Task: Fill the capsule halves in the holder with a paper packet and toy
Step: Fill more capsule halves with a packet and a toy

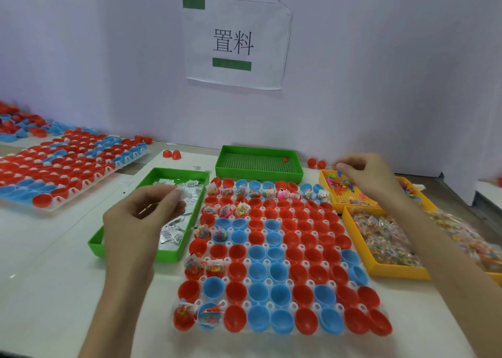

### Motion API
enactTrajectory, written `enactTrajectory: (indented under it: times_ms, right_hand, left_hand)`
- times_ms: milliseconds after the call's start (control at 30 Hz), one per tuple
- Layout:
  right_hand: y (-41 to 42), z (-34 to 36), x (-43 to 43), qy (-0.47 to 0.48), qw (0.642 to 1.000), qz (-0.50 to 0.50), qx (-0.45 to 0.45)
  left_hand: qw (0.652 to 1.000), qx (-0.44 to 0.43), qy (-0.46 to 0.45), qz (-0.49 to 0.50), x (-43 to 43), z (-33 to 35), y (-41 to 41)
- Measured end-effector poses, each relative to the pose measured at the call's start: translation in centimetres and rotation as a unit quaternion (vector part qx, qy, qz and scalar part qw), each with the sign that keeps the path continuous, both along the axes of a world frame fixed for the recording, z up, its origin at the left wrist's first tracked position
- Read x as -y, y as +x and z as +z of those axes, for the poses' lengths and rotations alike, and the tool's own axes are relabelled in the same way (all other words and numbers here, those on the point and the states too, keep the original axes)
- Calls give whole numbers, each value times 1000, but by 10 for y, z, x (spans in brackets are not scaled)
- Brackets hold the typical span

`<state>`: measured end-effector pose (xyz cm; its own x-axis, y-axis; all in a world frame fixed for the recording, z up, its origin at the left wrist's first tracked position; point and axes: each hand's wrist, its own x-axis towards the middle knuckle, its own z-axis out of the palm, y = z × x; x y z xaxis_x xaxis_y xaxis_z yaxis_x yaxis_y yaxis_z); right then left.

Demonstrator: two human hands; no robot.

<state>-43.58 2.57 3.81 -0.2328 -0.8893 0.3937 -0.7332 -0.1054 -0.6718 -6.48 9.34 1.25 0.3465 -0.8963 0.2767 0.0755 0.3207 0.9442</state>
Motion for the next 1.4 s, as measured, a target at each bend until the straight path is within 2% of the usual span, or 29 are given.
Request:
enactTrajectory:
  times_ms: [67, 133, 200, 300, 367, 467, 700, 833, 933, 1000, 1067, 1167, 1233, 1400]
  right_hand:
    - [28, 10, -22, -24, 989, 92, 111]
    - [54, 12, -46, -25, 959, 204, 196]
    - [75, 8, -67, -25, 920, 291, 262]
    - [93, -2, -82, -18, 875, 367, 316]
    - [99, -8, -85, -8, 861, 391, 326]
    - [104, -16, -86, -19, 859, 402, 317]
    - [107, -24, -86, -50, 869, 403, 282]
    - [108, -20, -90, -45, 890, 360, 277]
    - [90, -11, -89, -61, 927, 290, 232]
    - [65, -9, -82, -86, 964, 190, 164]
    - [35, -15, -72, -57, 995, 54, 57]
    - [-8, -42, -62, 108, 989, -77, -60]
    - [-23, -57, -59, 172, 980, -86, -59]
    - [-29, -60, -57, 107, 986, -127, -15]
  left_hand:
    - [998, -34, -26, -51, -17, 13, -20]
    - [993, -53, -32, -100, -30, 18, -41]
    - [989, -68, -25, -126, -38, 15, -60]
    - [985, -106, -11, -134, -47, 9, -81]
    - [983, -120, -11, -139, -50, 7, -89]
    - [982, -113, -19, -148, -52, 6, -97]
    - [987, -26, -36, -154, -59, -1, -103]
    - [992, 29, -39, -118, -58, -4, -101]
    - [995, 39, -37, -87, -57, -6, -101]
    - [995, 37, -43, -83, -57, -6, -101]
    - [995, 27, -52, -84, -56, -6, -100]
    - [994, 10, -62, -94, -58, -6, -102]
    - [993, 1, -65, -102, -60, -5, -104]
    - [990, -3, -72, -123, -63, -3, -108]
